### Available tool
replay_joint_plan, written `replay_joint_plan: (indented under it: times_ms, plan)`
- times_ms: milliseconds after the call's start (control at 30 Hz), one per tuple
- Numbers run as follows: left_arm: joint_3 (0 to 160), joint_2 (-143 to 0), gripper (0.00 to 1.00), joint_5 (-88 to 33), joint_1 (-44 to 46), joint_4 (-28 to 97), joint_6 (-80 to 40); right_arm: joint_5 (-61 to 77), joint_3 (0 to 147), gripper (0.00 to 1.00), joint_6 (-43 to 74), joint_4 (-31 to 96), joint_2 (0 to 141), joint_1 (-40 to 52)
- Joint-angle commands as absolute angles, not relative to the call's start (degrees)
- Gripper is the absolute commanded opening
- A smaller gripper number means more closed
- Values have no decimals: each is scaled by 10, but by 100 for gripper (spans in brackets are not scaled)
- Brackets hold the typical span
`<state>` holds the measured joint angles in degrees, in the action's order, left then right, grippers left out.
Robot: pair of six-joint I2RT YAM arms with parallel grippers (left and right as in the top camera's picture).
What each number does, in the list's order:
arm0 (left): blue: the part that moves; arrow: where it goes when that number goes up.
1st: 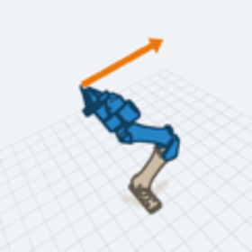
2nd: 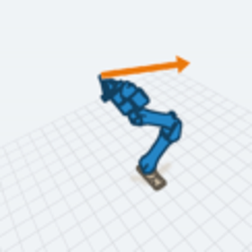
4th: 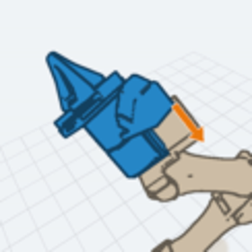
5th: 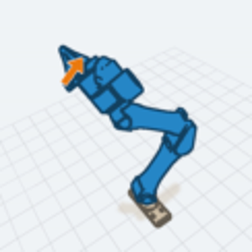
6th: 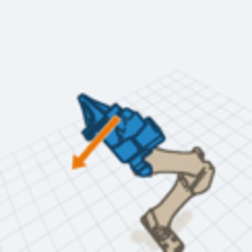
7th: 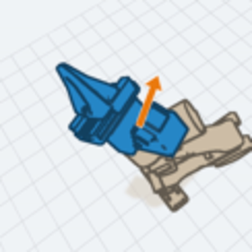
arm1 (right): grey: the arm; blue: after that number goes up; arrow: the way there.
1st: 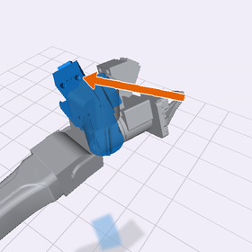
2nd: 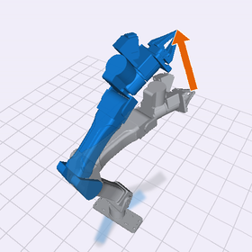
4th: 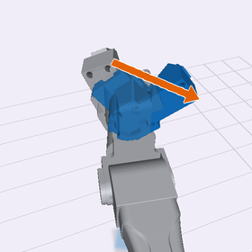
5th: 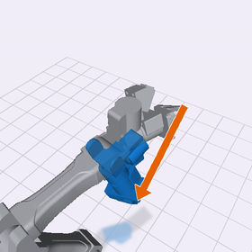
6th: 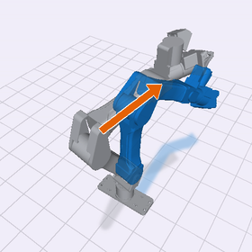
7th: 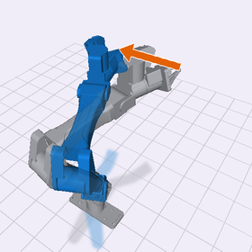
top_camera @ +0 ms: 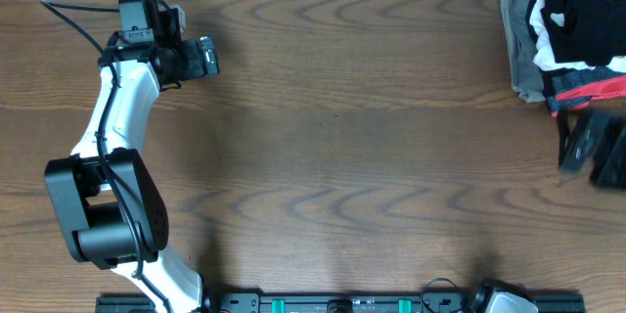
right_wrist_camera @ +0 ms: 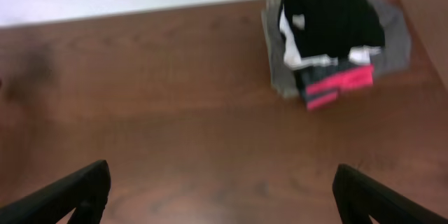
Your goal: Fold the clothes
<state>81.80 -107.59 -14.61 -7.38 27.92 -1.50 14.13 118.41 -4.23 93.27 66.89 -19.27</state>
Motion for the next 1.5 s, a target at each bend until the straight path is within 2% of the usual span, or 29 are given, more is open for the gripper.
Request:
replay_joint_plan:
  times_ms: [0,167,433,733,1000,1167,1467]
  plan:
    - [811,-1084,98,-143,-73,277,-18,130,1150,99,-56,927,637,-174]
    - [811,-1084,98,-143,-73,277,-18,180,969,99,-43,750,539,-142]
    - [811,-1084,98,-143,-73,277,-18,196,579,99,-44,339,402,-113]
    - [811,-1084,98,-143,-73,277,-18,196,265,99,-57,105,251,-112]
    - [811,-1084,98,-143,-73,277,-18,164,104,99,-80,32,135,-80]
    - [811,-1084,98,-143,-73,277,-18,77,61,99,-80,32,88,-42]
    - [811,-1084,98,-143,-73,277,-18,57,3,99,-80,38,47,-37]
